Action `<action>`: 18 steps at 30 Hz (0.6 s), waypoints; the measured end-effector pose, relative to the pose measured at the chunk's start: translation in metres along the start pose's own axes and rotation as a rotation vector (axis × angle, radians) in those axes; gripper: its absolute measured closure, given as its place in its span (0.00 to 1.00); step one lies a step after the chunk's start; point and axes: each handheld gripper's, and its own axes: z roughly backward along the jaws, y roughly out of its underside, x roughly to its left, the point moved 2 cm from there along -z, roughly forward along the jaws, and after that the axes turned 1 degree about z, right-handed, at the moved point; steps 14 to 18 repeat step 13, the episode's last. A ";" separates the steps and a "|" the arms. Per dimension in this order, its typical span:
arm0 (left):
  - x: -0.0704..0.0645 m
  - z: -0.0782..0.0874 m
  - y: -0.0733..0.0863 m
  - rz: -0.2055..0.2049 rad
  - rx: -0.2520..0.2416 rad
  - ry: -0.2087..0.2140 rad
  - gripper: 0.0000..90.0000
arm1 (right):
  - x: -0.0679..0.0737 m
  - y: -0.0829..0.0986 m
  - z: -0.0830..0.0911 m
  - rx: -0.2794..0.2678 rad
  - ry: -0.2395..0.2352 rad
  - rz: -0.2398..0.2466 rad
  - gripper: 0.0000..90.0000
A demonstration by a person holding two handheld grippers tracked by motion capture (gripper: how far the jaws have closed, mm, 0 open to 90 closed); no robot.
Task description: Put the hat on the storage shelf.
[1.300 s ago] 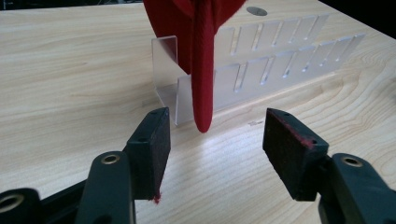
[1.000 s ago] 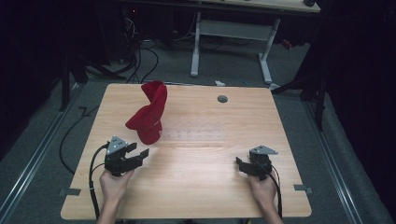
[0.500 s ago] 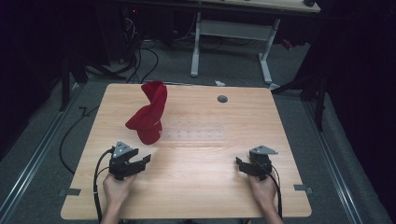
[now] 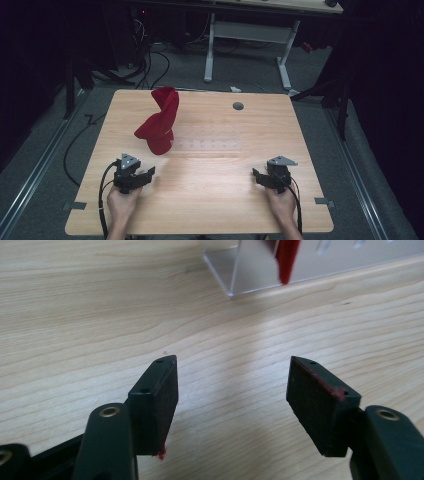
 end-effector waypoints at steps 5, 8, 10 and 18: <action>0.006 -0.005 0.011 -0.050 0.014 -0.042 0.40 | 0.000 0.000 0.000 0.000 0.000 0.000 0.38; 0.006 -0.005 0.011 -0.046 0.007 -0.043 0.39 | 0.000 0.000 0.000 0.000 0.000 -0.001 0.38; 0.006 -0.005 0.011 -0.046 0.008 -0.041 0.39 | 0.000 0.000 0.000 0.000 0.000 0.000 0.38; 0.006 -0.005 0.011 -0.047 0.010 -0.039 0.38 | 0.000 0.000 0.000 -0.001 0.000 -0.001 0.38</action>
